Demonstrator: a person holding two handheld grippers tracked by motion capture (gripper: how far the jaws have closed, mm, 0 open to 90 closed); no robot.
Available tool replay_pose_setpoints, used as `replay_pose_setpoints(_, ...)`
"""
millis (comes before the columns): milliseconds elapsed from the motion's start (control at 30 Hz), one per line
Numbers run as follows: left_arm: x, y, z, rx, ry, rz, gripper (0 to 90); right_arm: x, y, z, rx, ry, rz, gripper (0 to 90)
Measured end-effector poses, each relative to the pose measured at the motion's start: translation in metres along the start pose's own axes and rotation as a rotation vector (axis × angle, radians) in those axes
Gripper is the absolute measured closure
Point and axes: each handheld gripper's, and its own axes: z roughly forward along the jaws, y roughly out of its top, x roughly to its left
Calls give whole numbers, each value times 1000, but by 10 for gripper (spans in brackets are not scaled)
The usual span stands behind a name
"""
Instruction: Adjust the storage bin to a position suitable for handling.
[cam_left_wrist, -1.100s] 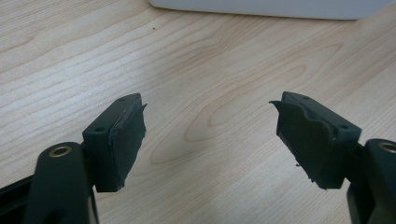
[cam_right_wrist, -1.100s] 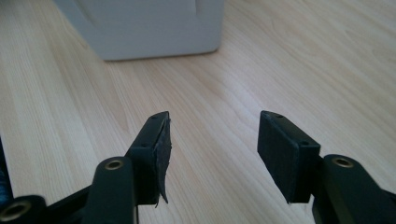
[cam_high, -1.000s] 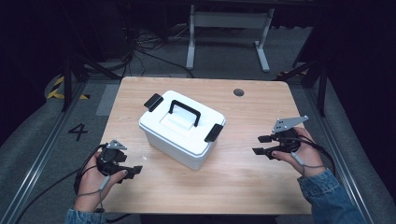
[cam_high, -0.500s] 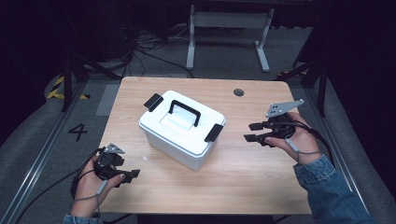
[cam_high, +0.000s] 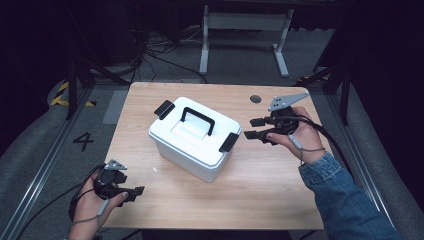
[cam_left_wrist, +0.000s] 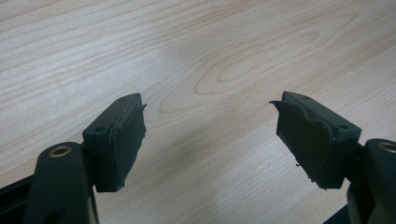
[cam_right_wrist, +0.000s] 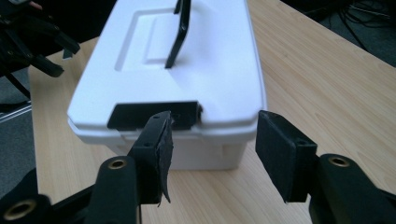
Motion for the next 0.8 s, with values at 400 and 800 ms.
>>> replay_pose_setpoints(400, 2, -7, -2, 8, 4, -12, 243, 8, 32, 30, -7, 36, -34, 492)
replay_pose_setpoints(800, 2, -5, 1, 14, -1, -7, 243, 16, 56, 55, 25, 51, -58, 577)
